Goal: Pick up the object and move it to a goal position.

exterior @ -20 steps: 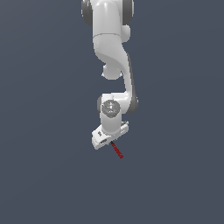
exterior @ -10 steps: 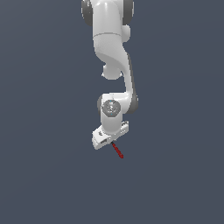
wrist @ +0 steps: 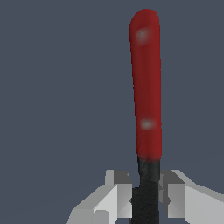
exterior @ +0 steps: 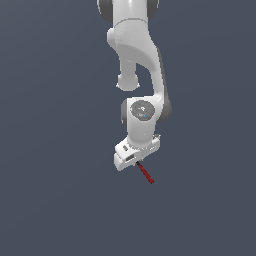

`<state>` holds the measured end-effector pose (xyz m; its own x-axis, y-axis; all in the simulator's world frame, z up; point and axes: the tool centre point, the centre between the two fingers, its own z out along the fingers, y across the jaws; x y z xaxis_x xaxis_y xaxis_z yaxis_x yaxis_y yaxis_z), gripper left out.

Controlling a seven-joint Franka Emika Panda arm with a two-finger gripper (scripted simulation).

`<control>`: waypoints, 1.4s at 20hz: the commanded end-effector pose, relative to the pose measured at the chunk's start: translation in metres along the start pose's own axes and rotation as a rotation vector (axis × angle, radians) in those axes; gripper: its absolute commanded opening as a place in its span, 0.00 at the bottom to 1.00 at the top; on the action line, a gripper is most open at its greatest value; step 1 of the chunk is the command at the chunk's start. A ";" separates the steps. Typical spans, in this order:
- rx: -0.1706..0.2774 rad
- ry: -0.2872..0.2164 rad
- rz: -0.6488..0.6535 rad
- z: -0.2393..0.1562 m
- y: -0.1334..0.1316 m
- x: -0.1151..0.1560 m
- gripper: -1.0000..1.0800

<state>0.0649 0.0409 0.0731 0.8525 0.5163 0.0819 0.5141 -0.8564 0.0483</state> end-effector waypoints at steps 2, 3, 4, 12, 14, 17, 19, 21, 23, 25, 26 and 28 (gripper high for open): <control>-0.033 0.058 0.004 -0.045 -0.016 0.035 0.00; -0.044 0.077 0.006 -0.059 -0.021 0.045 0.00; -0.056 0.096 0.008 -0.075 -0.027 0.056 0.00; -0.151 0.244 0.024 -0.199 -0.074 0.131 0.00; -0.170 0.271 0.027 -0.223 -0.084 0.143 0.00; -0.193 0.304 0.029 -0.253 -0.097 0.157 0.00; -0.206 0.320 0.031 -0.268 -0.104 0.164 0.00; -0.215 0.333 0.032 -0.279 -0.109 0.169 0.00; -0.221 0.341 0.032 -0.286 -0.112 0.173 0.00; -0.225 0.345 0.032 -0.290 -0.114 0.175 0.00; -0.225 0.345 0.032 -0.291 -0.114 0.175 0.00; -0.225 0.343 0.031 -0.289 -0.114 0.175 0.00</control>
<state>0.1275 0.2289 0.3702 0.7657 0.4929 0.4134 0.4235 -0.8699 0.2529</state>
